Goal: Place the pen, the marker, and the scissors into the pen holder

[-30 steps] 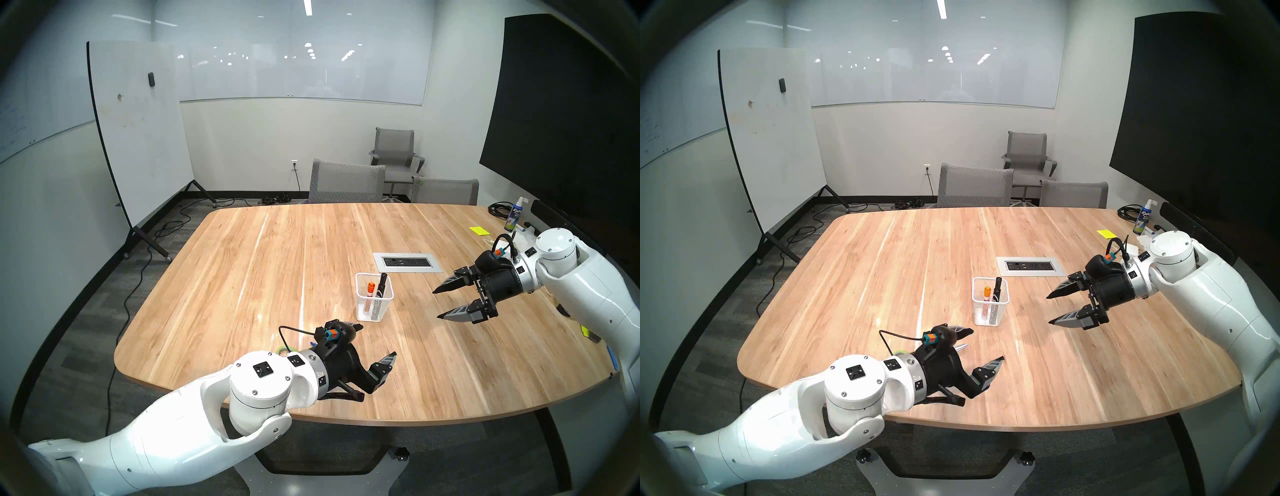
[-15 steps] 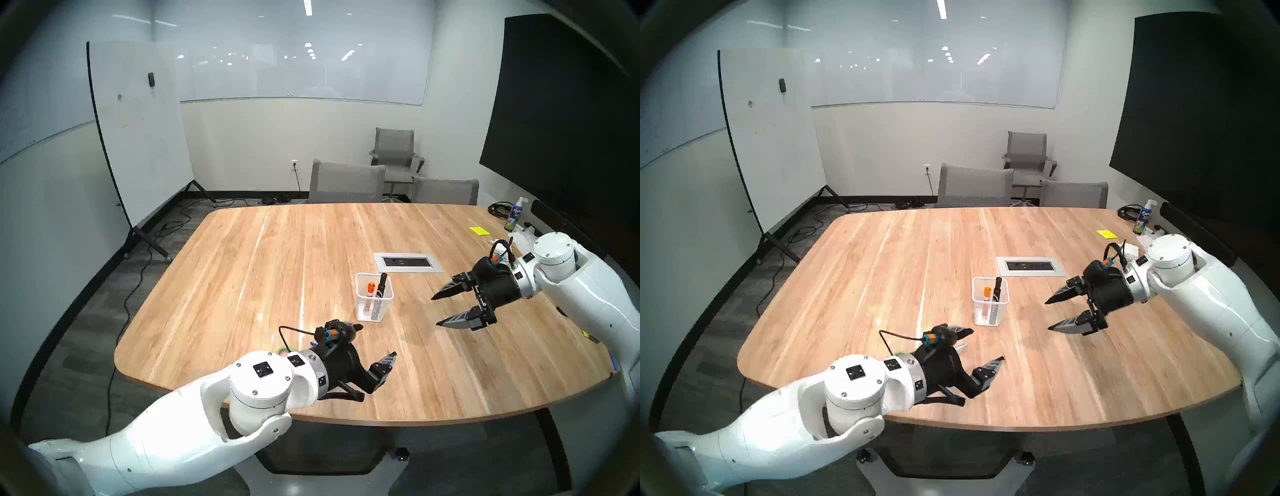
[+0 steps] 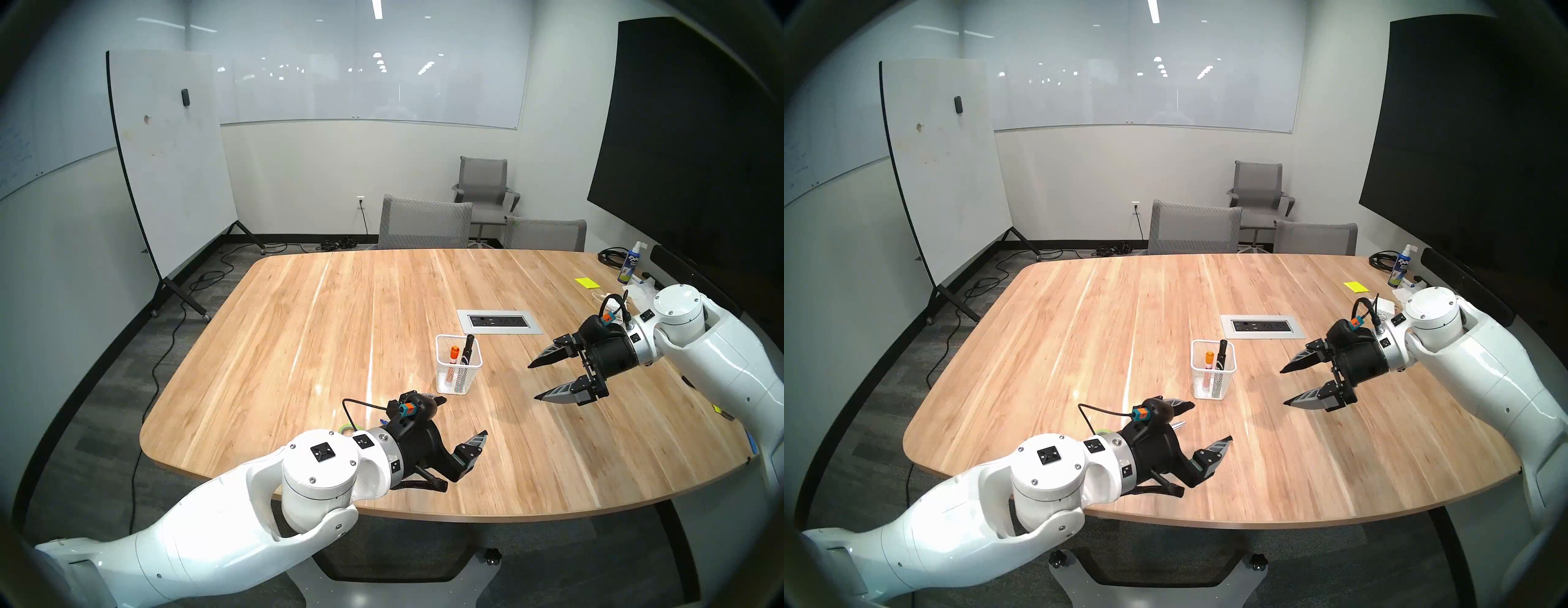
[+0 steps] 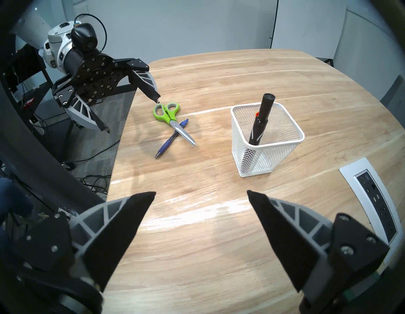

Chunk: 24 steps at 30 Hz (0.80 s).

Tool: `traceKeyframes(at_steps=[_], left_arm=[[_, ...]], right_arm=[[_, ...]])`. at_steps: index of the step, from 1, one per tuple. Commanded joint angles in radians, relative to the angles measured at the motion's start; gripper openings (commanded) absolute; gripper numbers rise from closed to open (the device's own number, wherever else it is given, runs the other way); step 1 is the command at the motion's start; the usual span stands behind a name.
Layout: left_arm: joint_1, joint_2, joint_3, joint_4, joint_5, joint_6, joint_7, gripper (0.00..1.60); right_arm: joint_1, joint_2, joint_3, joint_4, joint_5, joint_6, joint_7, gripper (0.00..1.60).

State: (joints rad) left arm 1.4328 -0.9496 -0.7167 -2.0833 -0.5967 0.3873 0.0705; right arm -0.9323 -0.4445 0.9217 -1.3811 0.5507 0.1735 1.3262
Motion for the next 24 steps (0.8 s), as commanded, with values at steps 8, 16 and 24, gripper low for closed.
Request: traceKeyframes(at_steps=[8, 16, 24], left_arm=[[0.009, 0.014, -0.009, -0.058, -0.034, 0.031, 0.013, 1.6], [0.041, 0.083, -0.031, -0.083, -0.08, 0.033, -0.025, 1.6], [0.074, 0.17, -0.068, -0.122, -0.092, 0.07, -0.005, 1.6]], right_arm=[[0.011, 0.007, 0.01, -0.003, 0.003, 0.004, 0.002, 1.6], [0.011, 0.007, 0.01, -0.003, 0.003, 0.004, 0.003, 1.6], [0.011, 0.007, 0.01, -0.003, 0.003, 0.004, 0.003, 1.6]])
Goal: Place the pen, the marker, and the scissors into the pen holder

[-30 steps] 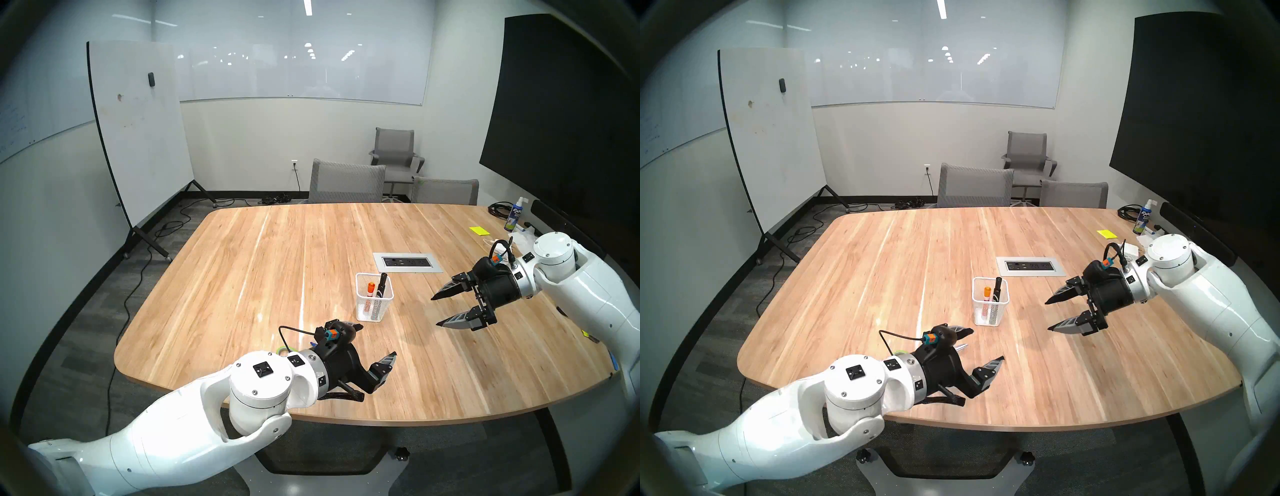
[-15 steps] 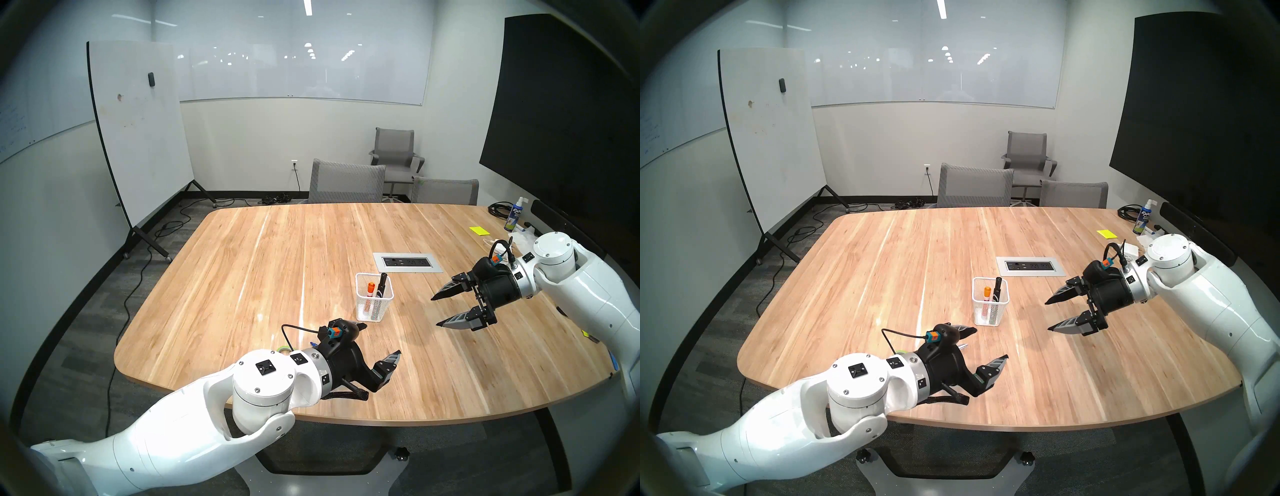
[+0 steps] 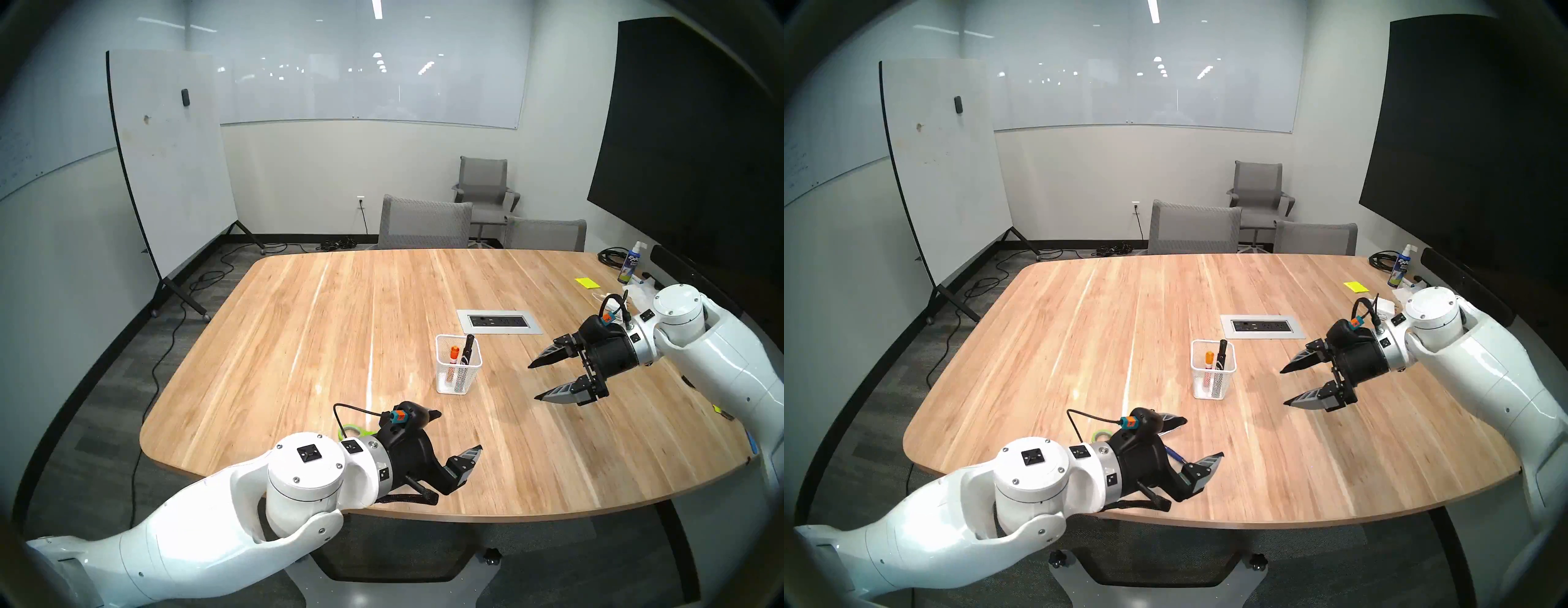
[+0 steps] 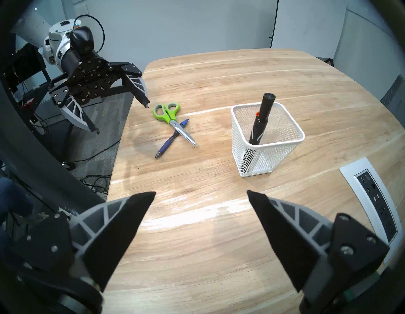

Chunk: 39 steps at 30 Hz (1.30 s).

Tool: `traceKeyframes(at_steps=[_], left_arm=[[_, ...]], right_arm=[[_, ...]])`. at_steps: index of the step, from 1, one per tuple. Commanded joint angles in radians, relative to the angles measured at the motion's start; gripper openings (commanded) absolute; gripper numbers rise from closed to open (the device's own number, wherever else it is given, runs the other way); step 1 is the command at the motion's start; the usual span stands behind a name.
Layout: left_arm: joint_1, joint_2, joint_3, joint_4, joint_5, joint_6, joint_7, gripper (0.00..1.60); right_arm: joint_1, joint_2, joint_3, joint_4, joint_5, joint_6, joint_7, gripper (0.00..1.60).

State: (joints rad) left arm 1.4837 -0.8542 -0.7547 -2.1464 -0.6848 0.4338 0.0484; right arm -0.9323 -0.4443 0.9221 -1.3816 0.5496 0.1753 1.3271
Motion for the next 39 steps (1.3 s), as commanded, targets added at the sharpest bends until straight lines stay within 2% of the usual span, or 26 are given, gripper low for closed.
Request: traceKeyframes(at_steps=[1, 9, 12, 21, 27, 28, 34, 39], left_arm=[[0.028, 0.083, -0.039, -0.064, -0.009, 0.014, 0.016, 1.6], [0.053, 0.135, -0.077, -0.107, -0.015, 0.016, 0.04, 1.6], [0.063, 0.133, -0.078, -0.099, 0.007, -0.023, 0.054, 1.6], [0.035, 0.119, -0.061, -0.07, 0.009, -0.013, 0.017, 1.6], [0.033, 0.166, -0.096, -0.053, -0.034, -0.003, -0.036, 1.6], [0.032, 0.19, -0.114, -0.051, -0.055, 0.001, -0.058, 1.6], [0.021, 0.251, -0.166, -0.032, -0.112, 0.012, -0.117, 1.6], [0.0, 0.271, -0.181, -0.015, -0.146, 0.033, -0.174, 1.6]], right_arm=[[0.011, 0.007, 0.01, -0.003, 0.004, 0.002, 0.002, 1.6], [0.011, 0.007, 0.01, -0.003, 0.004, 0.002, 0.002, 1.6], [0.011, 0.007, 0.01, -0.003, 0.004, 0.002, 0.002, 1.6], [0.011, 0.007, 0.01, -0.003, 0.004, 0.003, 0.002, 1.6], [0.011, 0.007, 0.01, -0.003, 0.004, 0.003, 0.002, 1.6], [0.011, 0.007, 0.01, -0.003, 0.004, 0.002, 0.002, 1.6], [0.011, 0.007, 0.01, -0.003, 0.004, 0.002, 0.002, 1.6], [0.011, 0.007, 0.01, -0.003, 0.004, 0.002, 0.002, 1.6]])
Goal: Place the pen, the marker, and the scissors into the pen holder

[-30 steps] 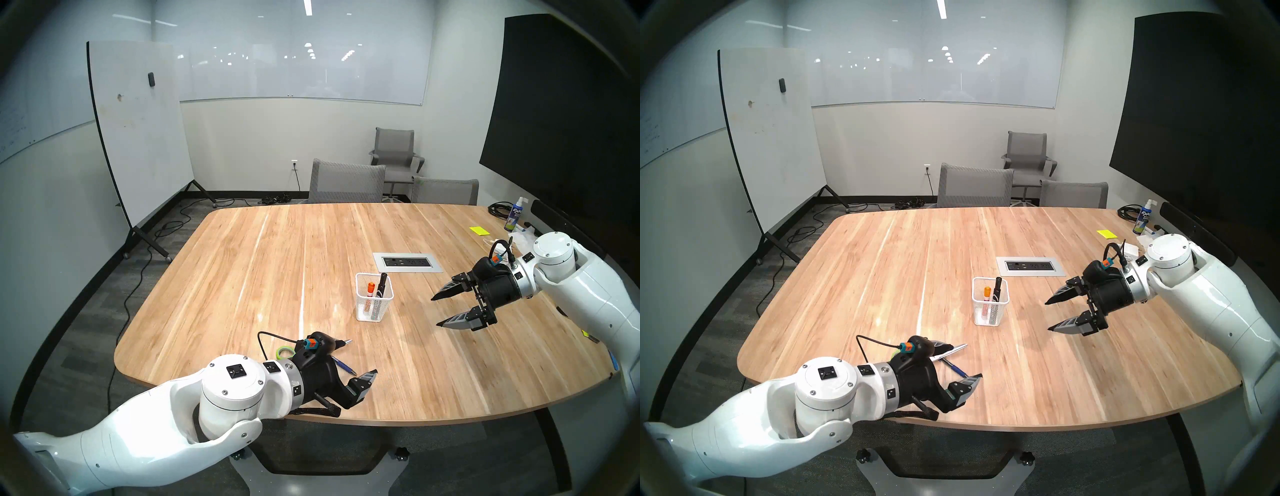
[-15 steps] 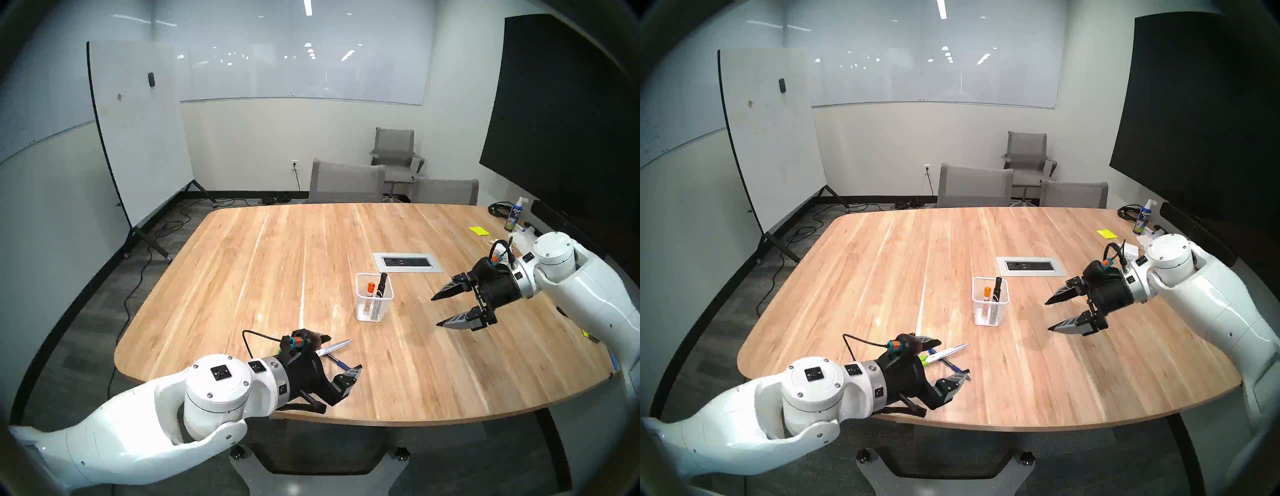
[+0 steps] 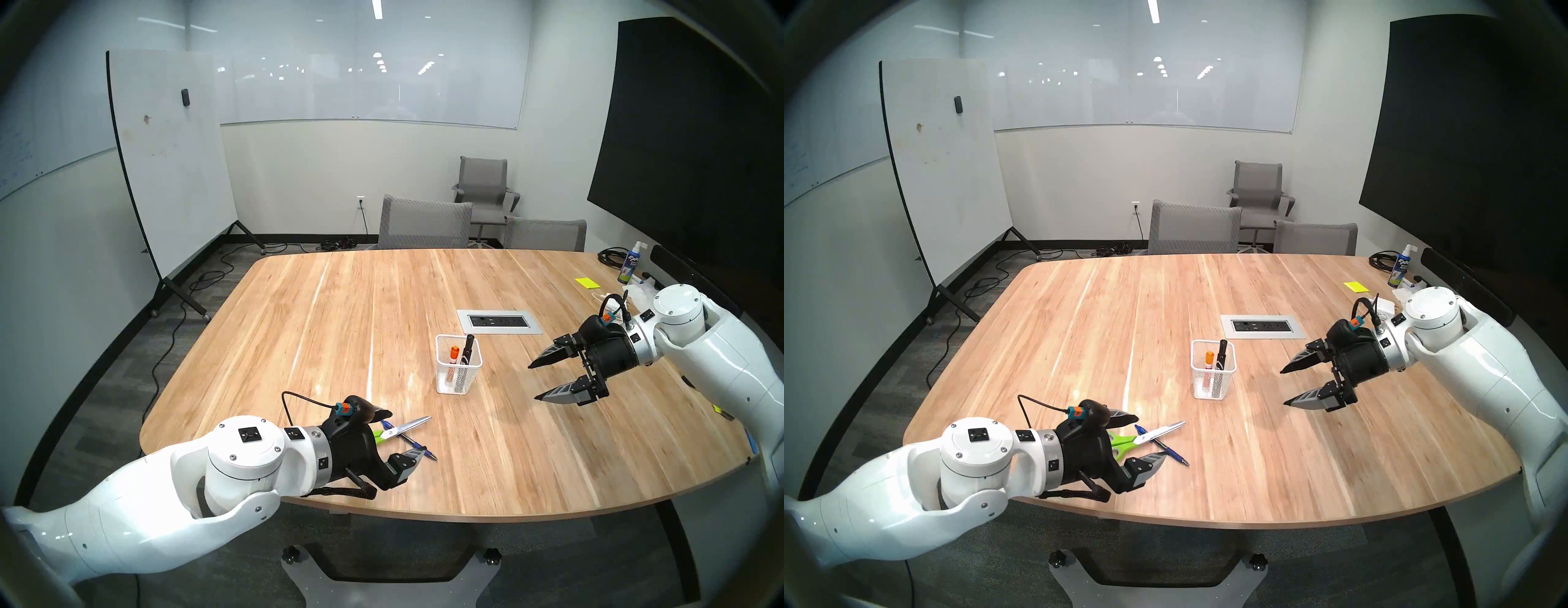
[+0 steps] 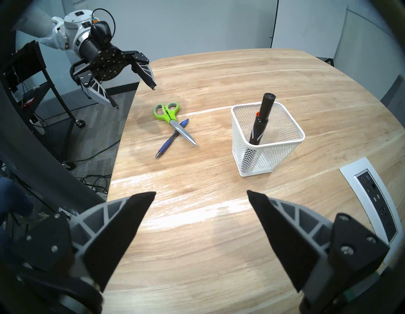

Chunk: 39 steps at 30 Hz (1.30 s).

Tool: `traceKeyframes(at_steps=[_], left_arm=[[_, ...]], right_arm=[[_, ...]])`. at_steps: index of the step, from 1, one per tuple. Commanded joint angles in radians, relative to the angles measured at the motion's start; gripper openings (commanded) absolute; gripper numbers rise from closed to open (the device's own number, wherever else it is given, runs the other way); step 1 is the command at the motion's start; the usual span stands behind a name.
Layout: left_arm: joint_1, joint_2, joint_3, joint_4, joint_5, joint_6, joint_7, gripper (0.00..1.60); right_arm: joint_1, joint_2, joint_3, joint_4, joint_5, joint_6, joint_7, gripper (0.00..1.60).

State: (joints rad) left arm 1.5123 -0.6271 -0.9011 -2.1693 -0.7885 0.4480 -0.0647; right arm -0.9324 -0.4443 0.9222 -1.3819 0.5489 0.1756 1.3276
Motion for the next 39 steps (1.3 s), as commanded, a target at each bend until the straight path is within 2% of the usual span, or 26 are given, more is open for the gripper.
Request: traceKeyframes(at_steps=[1, 7, 17, 29, 39], left_arm=[[-0.052, 0.045, -0.037, 0.022, -0.057, 0.041, -0.098, 1.6], [-0.13, 0.01, -0.035, 0.071, -0.068, 0.113, -0.167, 1.6], [-0.243, -0.09, 0.0, 0.16, -0.049, 0.23, -0.209, 1.6], [-0.317, -0.196, 0.076, 0.267, -0.024, 0.291, -0.232, 1.6], [-0.353, -0.218, 0.083, 0.299, -0.031, 0.342, -0.25, 1.6]], right_arm=[[0.011, 0.007, 0.01, -0.002, 0.004, 0.002, 0.001, 1.6], [0.011, 0.006, 0.01, -0.002, 0.004, 0.002, 0.001, 1.6], [0.011, 0.006, 0.01, -0.002, 0.004, 0.002, 0.001, 1.6], [0.011, 0.006, 0.01, -0.002, 0.004, 0.002, 0.001, 1.6], [0.01, 0.006, 0.01, -0.002, 0.004, 0.002, 0.001, 1.6]])
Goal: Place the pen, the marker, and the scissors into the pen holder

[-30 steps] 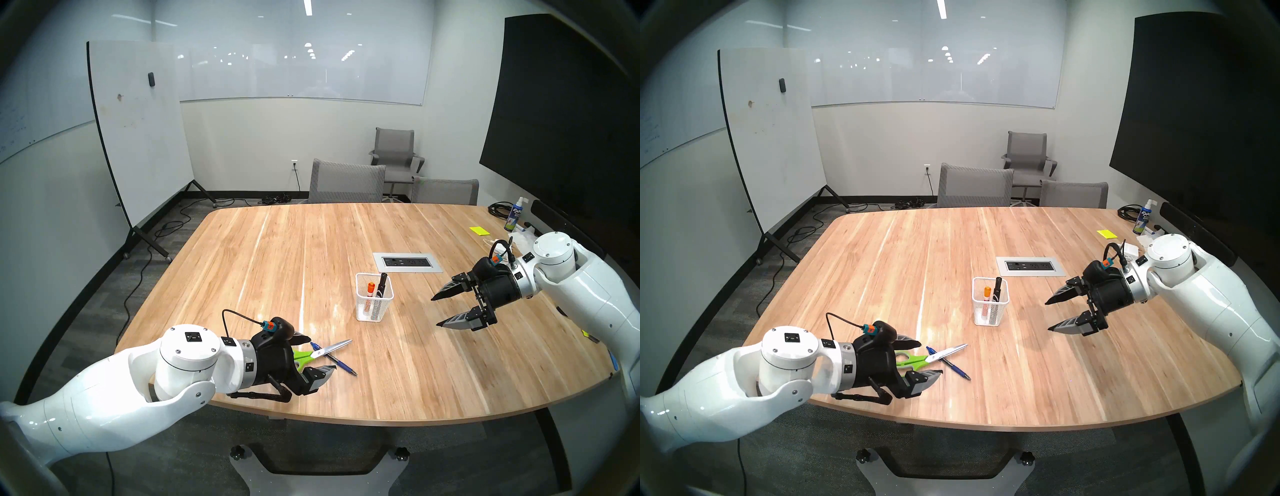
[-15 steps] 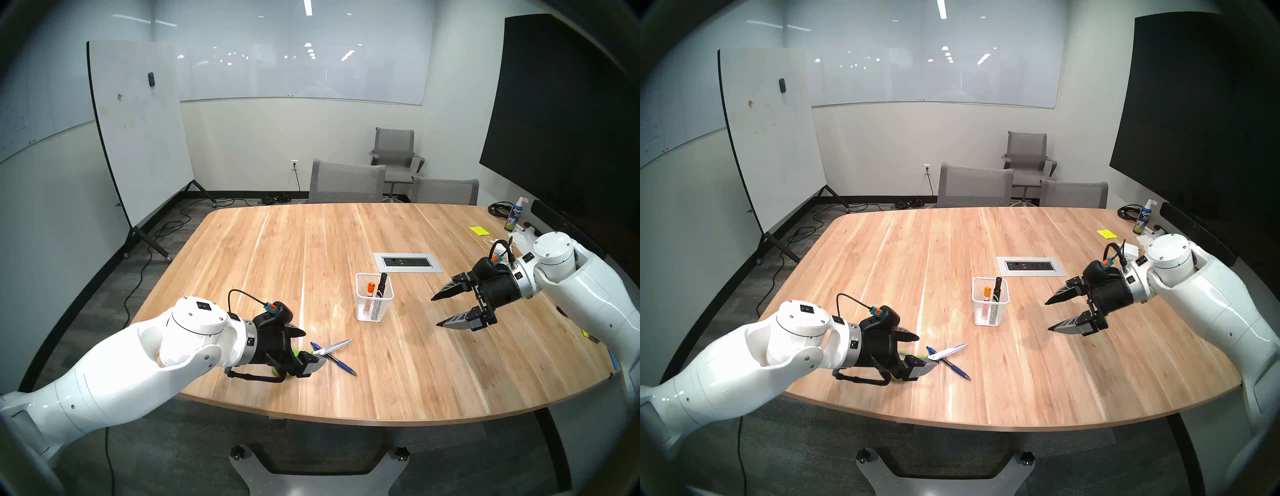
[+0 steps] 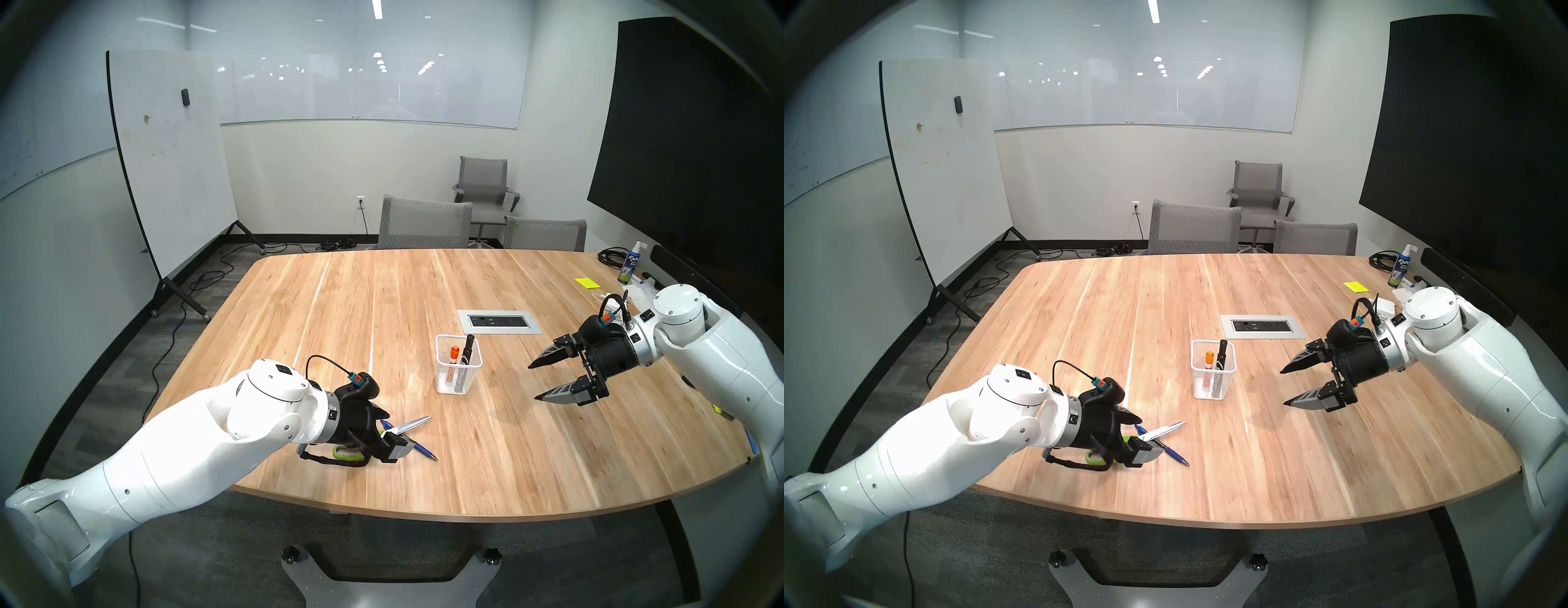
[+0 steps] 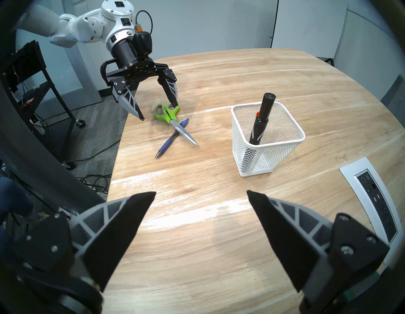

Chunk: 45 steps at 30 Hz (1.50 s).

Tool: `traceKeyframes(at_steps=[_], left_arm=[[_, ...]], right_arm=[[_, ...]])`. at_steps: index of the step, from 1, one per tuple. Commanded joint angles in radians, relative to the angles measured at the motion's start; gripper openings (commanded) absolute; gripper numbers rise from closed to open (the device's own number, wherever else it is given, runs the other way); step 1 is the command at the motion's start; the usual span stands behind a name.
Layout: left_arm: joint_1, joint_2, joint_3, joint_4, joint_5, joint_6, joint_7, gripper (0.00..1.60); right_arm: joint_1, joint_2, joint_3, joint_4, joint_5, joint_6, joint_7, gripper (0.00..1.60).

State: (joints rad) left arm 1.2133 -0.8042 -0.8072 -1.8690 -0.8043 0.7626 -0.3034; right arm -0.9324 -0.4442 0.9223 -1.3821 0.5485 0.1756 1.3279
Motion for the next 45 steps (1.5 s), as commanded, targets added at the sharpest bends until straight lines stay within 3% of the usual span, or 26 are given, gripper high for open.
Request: traceKeyframes(at_steps=[1, 18, 45], left_arm=[[-0.056, -0.042, -0.01, 0.0, -0.016, 0.035, -0.011, 1.6], [-0.07, -0.06, 0.008, 0.019, -0.026, 0.151, 0.004, 1.6], [-0.07, -0.071, 0.04, 0.036, -0.008, 0.197, 0.069, 1.6]], right_arm=[[0.011, 0.006, 0.01, -0.002, 0.005, 0.002, 0.001, 1.6], [0.01, 0.007, 0.011, -0.002, 0.005, 0.002, 0.001, 1.6], [0.01, 0.006, 0.011, -0.002, 0.005, 0.002, 0.001, 1.6]])
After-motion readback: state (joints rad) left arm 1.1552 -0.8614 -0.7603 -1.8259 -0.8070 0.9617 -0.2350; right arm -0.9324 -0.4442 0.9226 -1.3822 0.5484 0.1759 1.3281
